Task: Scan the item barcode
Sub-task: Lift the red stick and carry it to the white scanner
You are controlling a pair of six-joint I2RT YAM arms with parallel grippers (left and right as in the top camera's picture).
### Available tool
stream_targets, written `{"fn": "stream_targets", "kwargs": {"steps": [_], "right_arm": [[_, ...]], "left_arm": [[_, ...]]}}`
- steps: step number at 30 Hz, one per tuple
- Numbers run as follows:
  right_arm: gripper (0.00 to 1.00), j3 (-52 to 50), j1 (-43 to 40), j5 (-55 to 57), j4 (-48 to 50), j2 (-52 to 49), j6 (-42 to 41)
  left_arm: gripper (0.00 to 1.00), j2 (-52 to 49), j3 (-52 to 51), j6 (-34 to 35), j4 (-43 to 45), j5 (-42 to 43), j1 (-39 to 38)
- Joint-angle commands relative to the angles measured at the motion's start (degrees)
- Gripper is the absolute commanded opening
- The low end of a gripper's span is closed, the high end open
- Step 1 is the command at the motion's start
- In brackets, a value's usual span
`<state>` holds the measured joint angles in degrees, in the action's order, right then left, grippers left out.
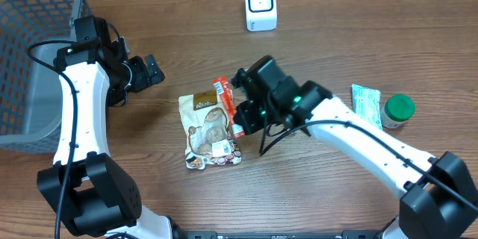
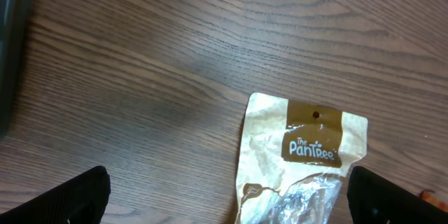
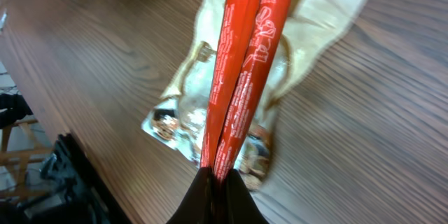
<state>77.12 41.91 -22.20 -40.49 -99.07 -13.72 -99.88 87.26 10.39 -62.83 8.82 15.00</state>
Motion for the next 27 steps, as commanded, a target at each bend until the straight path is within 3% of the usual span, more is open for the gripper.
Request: {"fn": "stream_targets", "kwargs": {"steps": [1,8,14,22,27], "right_arm": [[0.04,0.2,-2.8,-6.3,-1.4,0.4,6.0],[0.04,0.2,-7.5,-6.3,-3.8,0.7,11.0],[0.04,2.5,-9.6,1.1,-5.2,2.4,13.3],[0.04,15.8,-9.9,10.7,-14.7,2.6,14.8],[0.04,25.1,-9.8,12.8,-19.9,2.6,21.9]], "left_arm": [[1.00,-0.1,1.3,-1.8,-0.1,-0.4,0.0],[1.00,-0.1,1.3,-1.8,-0.1,-0.4,0.0],[1.00,-0.1,1.3,-1.8,-0.1,-0.4,0.0],[1.00,-0.1,1.3,-1.8,-0.1,-0.4,0.0],[1.00,-0.1,1.3,-1.8,-0.1,-0.4,0.0]]}}
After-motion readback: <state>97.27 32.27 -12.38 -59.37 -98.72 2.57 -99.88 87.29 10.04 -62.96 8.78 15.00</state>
